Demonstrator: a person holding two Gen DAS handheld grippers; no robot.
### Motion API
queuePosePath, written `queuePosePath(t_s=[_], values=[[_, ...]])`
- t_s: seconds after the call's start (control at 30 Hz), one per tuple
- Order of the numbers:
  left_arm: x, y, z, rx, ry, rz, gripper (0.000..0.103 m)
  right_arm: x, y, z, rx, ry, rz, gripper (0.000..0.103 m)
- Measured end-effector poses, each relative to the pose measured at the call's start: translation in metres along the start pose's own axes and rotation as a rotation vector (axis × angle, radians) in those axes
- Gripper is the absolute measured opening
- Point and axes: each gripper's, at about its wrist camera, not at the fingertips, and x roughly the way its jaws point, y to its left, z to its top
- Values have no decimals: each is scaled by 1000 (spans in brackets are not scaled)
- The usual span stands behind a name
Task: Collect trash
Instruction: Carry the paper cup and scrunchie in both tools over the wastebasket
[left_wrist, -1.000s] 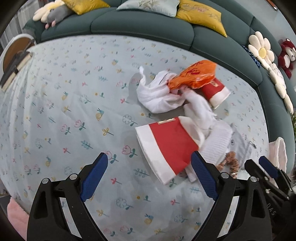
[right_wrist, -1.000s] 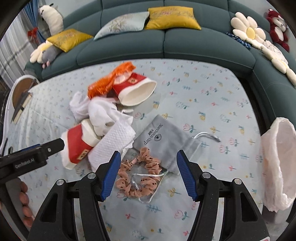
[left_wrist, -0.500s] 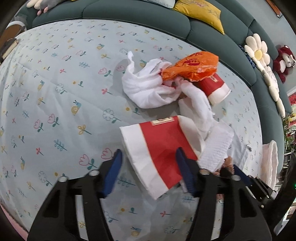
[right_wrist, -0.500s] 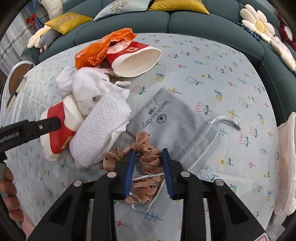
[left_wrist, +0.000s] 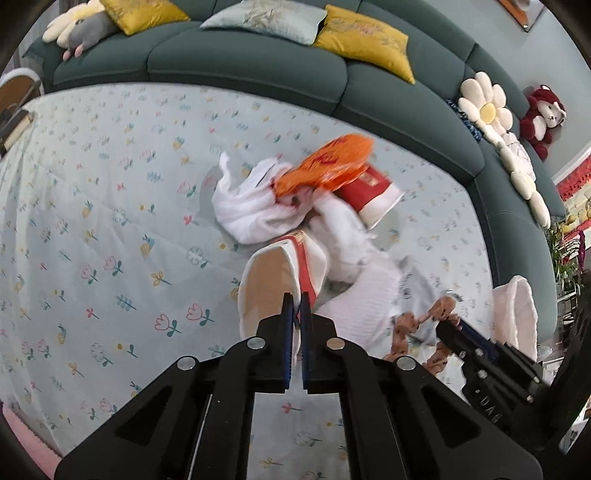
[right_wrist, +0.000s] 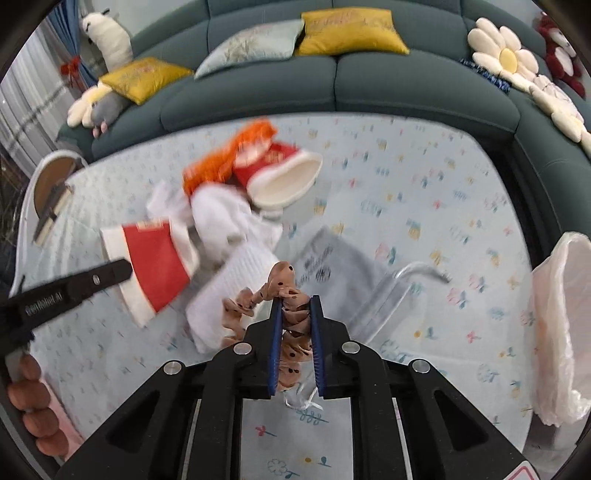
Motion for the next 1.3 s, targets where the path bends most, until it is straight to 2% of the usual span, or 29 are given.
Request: queuePosePath(t_s=[0.37,0.67,1.0,1.3], values=[[-67,-56,14,76,-127,-64,3,-92,-19,40,32,-214,19,13],[-113,-136,23,199,-214,-142,3,-171,-54,61,54,-374,-14,13],[-143,-235,11,358,-264,-228,3,-236,-111,55,107,-482,-83,13],[-137,-306,-16,480,-240,-278,3,-264,-183,31,207,-517,-154,13]])
